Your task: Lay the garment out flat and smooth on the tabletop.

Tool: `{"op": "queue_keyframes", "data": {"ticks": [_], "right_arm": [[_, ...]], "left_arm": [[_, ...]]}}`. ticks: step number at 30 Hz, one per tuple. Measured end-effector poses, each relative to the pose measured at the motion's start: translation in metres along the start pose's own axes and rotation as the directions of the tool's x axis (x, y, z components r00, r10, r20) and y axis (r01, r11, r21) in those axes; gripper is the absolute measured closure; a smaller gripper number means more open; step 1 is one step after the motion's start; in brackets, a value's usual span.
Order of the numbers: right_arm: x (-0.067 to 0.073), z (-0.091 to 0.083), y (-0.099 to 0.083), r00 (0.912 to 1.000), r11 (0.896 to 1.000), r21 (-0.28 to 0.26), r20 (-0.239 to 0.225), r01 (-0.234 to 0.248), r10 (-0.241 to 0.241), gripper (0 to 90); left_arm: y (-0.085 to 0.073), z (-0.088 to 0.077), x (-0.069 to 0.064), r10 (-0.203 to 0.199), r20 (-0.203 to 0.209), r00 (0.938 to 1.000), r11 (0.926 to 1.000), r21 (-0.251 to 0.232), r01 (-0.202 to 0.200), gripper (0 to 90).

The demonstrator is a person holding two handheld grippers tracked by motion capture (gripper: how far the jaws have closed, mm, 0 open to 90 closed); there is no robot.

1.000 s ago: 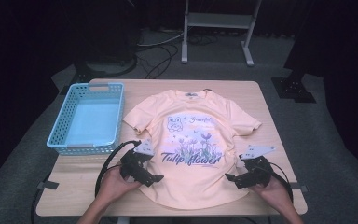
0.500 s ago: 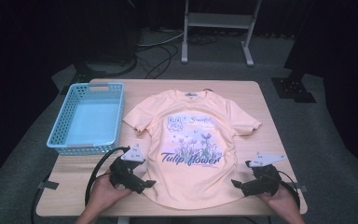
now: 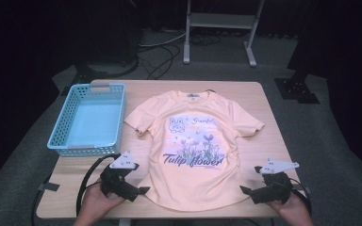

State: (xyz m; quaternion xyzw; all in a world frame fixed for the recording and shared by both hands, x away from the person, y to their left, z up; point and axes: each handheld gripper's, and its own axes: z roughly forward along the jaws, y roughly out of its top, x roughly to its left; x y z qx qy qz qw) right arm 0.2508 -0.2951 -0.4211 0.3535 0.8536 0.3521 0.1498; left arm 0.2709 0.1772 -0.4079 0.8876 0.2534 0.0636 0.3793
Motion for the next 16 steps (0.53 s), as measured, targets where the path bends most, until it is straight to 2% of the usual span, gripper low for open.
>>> {"op": "queue_keyframes", "data": {"ticks": [16], "right_arm": [[0.002, -0.015, -0.021, 0.9996, 1.000, -0.009, 0.011, -0.028, 0.028, 9.5]], "left_arm": [[-0.011, -0.015, -0.005, -0.005, -0.016, 0.9999, 0.9997, -0.024, 0.005, 10.0]]}}
